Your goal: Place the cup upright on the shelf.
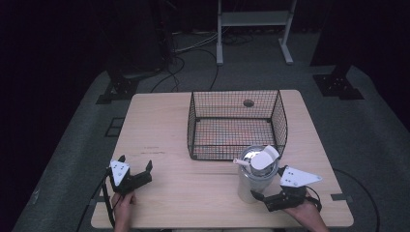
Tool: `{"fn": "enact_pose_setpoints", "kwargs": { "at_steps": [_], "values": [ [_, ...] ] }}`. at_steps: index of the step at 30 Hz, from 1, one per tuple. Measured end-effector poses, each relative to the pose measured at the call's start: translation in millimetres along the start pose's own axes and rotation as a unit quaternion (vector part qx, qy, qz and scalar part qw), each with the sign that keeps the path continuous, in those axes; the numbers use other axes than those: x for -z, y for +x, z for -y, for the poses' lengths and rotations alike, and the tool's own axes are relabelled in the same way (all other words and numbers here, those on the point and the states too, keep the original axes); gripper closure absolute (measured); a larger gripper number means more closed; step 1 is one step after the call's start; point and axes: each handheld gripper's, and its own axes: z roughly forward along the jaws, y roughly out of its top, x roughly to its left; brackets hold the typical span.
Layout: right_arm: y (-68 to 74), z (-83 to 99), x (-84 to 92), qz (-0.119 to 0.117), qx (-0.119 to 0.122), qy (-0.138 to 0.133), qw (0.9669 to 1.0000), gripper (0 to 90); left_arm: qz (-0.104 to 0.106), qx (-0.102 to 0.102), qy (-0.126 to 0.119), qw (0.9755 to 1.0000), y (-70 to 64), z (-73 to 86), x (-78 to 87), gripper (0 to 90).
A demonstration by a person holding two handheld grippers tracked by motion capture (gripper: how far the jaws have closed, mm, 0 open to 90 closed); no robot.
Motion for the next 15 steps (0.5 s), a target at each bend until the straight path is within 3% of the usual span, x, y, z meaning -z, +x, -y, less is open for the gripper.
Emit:
{"fn": "enact_pose_setpoints", "kwargs": {
  "at_steps": [15],
  "values": [
    [0.2, -0.1, -12.3, 0.004, 0.006, -0.019, 0.9998, 7.1, 0.000, 0.000, 0.000, 1.0000, -0.2, 0.0, -0.1, 0.0]
  ]
}}
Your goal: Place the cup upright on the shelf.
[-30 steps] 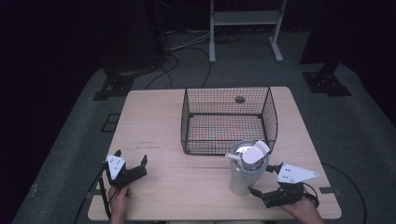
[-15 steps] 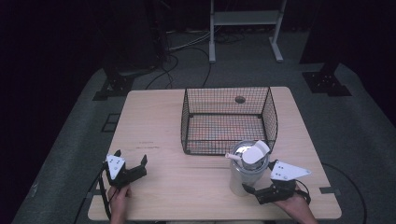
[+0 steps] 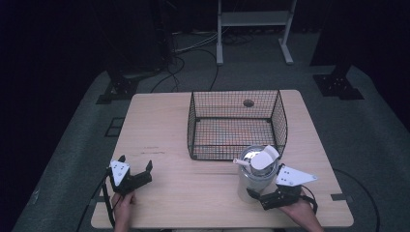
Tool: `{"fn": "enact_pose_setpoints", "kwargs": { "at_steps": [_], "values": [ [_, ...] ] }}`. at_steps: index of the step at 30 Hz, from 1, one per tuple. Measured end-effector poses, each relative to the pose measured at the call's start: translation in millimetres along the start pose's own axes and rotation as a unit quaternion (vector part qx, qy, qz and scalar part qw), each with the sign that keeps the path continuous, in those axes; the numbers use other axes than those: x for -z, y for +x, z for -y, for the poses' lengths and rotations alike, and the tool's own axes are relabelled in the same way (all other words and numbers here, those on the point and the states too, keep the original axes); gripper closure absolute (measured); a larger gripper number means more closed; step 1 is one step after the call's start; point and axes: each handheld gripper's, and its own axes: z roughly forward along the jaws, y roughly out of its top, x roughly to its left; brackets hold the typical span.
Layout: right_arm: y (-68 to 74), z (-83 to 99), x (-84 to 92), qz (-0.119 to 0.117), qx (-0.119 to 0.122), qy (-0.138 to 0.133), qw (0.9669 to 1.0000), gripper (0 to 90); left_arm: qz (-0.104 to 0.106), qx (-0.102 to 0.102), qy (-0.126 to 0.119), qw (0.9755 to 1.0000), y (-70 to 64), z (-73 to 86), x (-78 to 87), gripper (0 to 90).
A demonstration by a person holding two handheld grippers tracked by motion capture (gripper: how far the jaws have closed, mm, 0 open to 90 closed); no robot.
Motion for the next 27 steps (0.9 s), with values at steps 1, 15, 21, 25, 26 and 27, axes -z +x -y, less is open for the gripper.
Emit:
{"fn": "enact_pose_setpoints", "kwargs": {
  "at_steps": [1, 15, 21, 25, 26, 27],
  "values": [
    [0.8, -0.4, -1.5, 0.001, -0.002, 0.001, 1.0000, 7.1, 0.000, 0.000, 0.000, 1.0000, 0.1, 0.0, 0.0, 0.0],
    [1.6, 1.5, -7.2, 0.002, -0.006, -0.024, 0.9997, 8.0, 0.000, 0.000, 0.000, 1.0000, 0.0, 0.0, -0.1, 0.0],
    [0.8, 4.7, -7.5, 0.000, -0.006, -0.039, 0.9992, 8.4, 0.000, 0.000, 0.000, 1.0000, 0.1, 0.0, 0.0, 0.0],
    [1.0, 4.9, -7.3, 0.000, -0.006, -0.041, 0.9991, 8.5, 0.000, 0.000, 0.000, 1.0000, 0.2, 0.0, 0.0, 0.0],
    [1.0, 5.0, -7.3, 0.000, -0.007, -0.042, 0.9991, 8.6, 0.000, 0.000, 0.000, 1.0000, 0.2, 0.0, 0.0, 0.0],
    [1.0, 5.0, -7.3, 0.000, -0.007, -0.042, 0.9991, 8.6, 0.000, 0.000, 0.000, 1.0000, 0.2, 0.0, 0.0, 0.0]
  ]
}}
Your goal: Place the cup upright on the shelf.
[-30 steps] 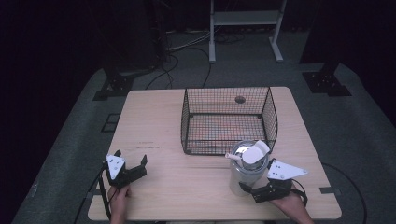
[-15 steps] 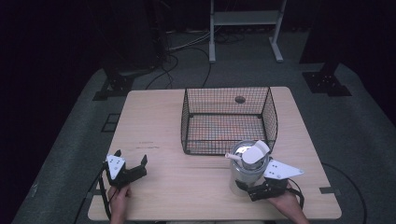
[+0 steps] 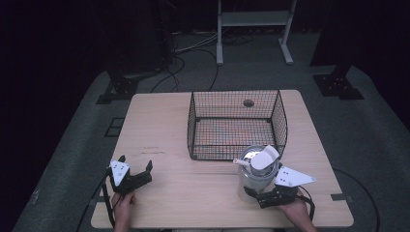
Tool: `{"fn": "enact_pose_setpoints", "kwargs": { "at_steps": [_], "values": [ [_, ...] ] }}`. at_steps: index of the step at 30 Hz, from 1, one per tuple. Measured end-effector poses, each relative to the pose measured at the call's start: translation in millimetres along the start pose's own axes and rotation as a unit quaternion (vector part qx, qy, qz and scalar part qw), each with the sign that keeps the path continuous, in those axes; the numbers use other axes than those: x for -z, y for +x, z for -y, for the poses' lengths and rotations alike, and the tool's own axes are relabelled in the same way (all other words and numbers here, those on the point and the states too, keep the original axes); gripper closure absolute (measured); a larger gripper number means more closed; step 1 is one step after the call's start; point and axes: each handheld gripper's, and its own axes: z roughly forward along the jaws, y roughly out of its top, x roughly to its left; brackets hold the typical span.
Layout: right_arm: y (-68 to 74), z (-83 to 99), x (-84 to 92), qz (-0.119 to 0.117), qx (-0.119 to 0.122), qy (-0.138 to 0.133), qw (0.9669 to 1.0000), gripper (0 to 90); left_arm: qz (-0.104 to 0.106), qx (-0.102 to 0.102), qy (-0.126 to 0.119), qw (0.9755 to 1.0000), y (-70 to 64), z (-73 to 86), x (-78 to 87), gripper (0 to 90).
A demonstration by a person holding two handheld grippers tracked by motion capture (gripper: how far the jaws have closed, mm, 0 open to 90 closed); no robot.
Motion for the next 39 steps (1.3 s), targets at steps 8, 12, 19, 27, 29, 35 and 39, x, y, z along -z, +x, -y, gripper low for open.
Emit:
{"fn": "enact_pose_setpoints", "kwargs": {
  "at_steps": [8, 12, 19, 27, 29, 35, 39],
  "values": [
    [-0.7, -1.1, 0.5, -0.016, -0.012, -0.007, 0.9998, 8.7, 0.000, 0.000, 0.000, 1.0000, 0.0, 0.0, 0.0, 0.0],
    [1.0, -4.1, 0.8, -0.016, -0.010, -0.011, 0.9998, 8.7, 0.000, 0.000, 0.000, 1.0000, 0.0, 0.0, 0.1, 0.0],
    [3.0, -21.5, 2.3, -0.024, 0.003, -0.021, 0.9995, 8.6, 0.000, 0.000, 0.000, 1.0000, 0.1, 0.0, 0.0, 0.0],
    [1.6, -37.3, 1.4, -0.034, 0.006, -0.033, 0.9989, 8.6, 0.000, 0.000, 0.000, 1.0000, 0.0, 0.0, 0.0, 0.0],
    [0.6, -42.6, 0.7, -0.034, 0.008, -0.033, 0.9988, 8.6, 0.000, 0.001, 0.001, 1.0000, 0.1, 0.0, 0.0, 0.0],
    [-0.8, -57.7, -1.7, -0.035, 0.014, -0.035, 0.9987, 8.6, 0.000, 0.000, 0.001, 1.0000, -0.1, -0.1, 0.1, 0.0],
    [-1.3, -69.6, -4.5, -0.042, 0.020, -0.042, 0.9980, 8.6, 0.001, 0.000, 0.002, 1.0000, 0.1, -0.1, 0.2, 0.0]
  ]
}}
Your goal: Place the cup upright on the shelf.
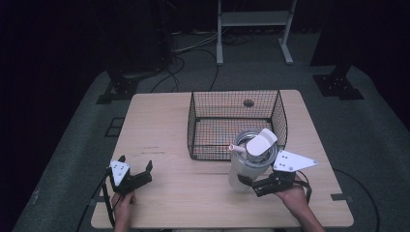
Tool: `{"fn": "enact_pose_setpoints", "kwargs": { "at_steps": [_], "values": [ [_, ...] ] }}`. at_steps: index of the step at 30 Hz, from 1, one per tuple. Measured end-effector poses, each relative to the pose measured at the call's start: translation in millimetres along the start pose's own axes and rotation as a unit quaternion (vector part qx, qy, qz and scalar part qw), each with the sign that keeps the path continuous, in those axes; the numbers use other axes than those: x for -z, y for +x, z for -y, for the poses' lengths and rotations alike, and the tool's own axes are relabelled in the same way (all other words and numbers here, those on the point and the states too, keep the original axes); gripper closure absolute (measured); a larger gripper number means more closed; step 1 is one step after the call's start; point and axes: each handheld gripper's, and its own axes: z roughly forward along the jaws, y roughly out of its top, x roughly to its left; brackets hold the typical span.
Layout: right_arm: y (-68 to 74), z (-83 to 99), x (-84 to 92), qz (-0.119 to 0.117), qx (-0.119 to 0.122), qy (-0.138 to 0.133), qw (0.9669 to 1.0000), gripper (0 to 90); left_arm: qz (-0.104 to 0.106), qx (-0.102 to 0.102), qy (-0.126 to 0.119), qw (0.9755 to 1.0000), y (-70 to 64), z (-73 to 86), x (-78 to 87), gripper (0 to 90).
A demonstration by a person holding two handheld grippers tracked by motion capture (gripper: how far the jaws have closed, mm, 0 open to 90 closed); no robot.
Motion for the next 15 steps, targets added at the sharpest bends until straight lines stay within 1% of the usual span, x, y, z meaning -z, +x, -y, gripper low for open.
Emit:
{"fn": "enact_pose_setpoints", "kwargs": {
  "at_steps": [2, 3, 4, 6, 8, 10, 15],
  "values": [
    [-0.4, -2.1, -1.1, -0.001, 0.002, -0.003, 1.0000, 8.6, 0.000, 0.000, 0.000, 1.0000, -0.1, 0.0, 0.0, 0.0],
    [-1.3, -6.5, -2.6, -0.002, 0.000, -0.004, 1.0000, 8.6, 0.000, 0.000, 0.000, 1.0000, -0.1, 0.0, 0.0, 0.0],
    [-1.3, -6.5, -2.6, -0.002, 0.000, -0.004, 1.0000, 8.6, 0.000, 0.000, 0.000, 1.0000, -0.1, 0.0, 0.0, 0.0],
    [-2.9, -12.0, -5.0, -0.004, -0.001, -0.009, 0.9999, 8.6, 0.000, 0.000, 0.000, 1.0000, -0.1, 0.0, 0.1, 0.0],
    [-3.3, -13.4, -5.5, -0.005, -0.002, -0.008, 1.0000, 8.6, 0.000, 0.000, 0.000, 1.0000, 0.0, 0.0, 0.1, 0.0],
    [-5.8, -19.5, -7.8, -0.003, 0.002, -0.004, 1.0000, 8.6, 0.000, 0.001, 0.000, 1.0000, 0.0, 0.0, 0.1, 0.0],
    [-10.0, -26.7, -9.5, 0.000, 0.002, -0.008, 1.0000, 8.6, 0.000, 0.003, -0.001, 1.0000, 0.0, 0.0, 0.0, 0.0]
  ]
}}
